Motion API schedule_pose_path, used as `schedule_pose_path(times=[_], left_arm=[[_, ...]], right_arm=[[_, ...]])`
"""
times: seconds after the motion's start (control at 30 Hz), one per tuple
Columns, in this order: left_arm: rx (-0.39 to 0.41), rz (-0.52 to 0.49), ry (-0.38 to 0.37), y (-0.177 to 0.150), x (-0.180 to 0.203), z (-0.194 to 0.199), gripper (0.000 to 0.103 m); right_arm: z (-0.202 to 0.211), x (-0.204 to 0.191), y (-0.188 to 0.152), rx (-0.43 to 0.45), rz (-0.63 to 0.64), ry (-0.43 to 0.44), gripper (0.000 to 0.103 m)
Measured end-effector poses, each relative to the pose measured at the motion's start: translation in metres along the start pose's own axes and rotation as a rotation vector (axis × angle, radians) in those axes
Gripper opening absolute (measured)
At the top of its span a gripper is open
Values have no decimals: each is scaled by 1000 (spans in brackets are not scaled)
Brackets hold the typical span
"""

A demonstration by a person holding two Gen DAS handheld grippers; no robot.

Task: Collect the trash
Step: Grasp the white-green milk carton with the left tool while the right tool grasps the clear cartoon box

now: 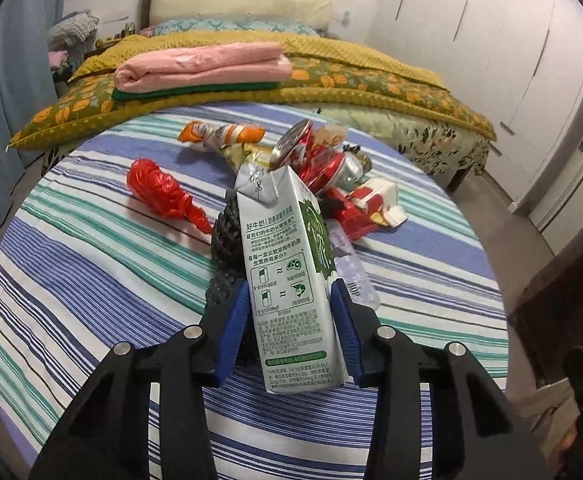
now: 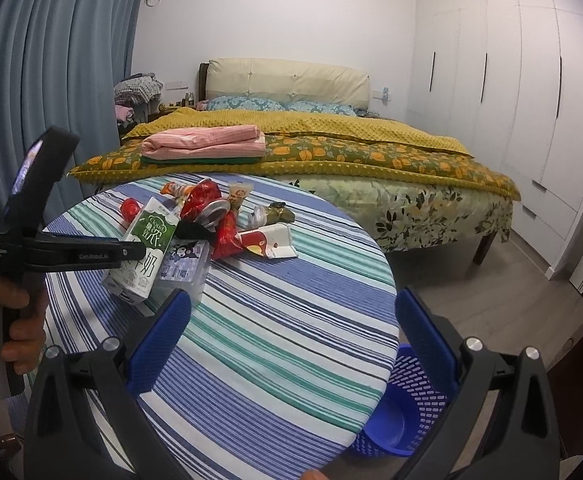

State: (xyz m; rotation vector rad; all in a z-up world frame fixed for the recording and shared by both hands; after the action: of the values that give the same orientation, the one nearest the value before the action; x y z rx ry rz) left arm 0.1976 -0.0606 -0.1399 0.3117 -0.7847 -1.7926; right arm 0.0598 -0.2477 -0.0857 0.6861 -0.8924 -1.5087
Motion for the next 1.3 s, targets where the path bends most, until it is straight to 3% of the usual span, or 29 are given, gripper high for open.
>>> schedule_pose_path(times=[0.27,0.4,0.63,0.9,1.0,1.1,1.17,1.23,1.3], left_arm=[[86,56,-6,-3,-21,62,41],[90,45,89,-22,-46,82,41],[19,12,192,-61,-70,67,42],[-4,-5,199,-72,-76,54,43],[-11,4,196,-73,-80,52,43],[-12,31,180,-71,-90,53,43],[-13,51,167,-70,-96,55,43],[-15,77,152,-68,-103,56,43],[-18,108,136,-67,-112,56,43]], right_arm=[[-8,3,-6,-28,-11,3,98],[-20,-2,-14,-59,-3,19,98],[-51,-30,-25,-160,-27,163,98],[-102,-79,-5,-247,-4,311,98],[-122,-98,-2,-284,40,320,98],[-145,-116,-5,-332,91,307,94],[-154,-122,-6,-354,102,306,85],[-160,-124,-8,-368,98,301,64],[-157,-122,-8,-372,81,314,64]])
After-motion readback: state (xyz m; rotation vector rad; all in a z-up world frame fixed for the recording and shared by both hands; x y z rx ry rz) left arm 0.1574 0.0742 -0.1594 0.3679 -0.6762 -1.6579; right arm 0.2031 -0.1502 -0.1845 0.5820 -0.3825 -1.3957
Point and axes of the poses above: each gripper's, at about its wrist camera, not at the fingertips, and z roughly against the way its jaws point, x to its right, y to its top, the point moved 5 cm from there along -z, roughly the way its jaws point
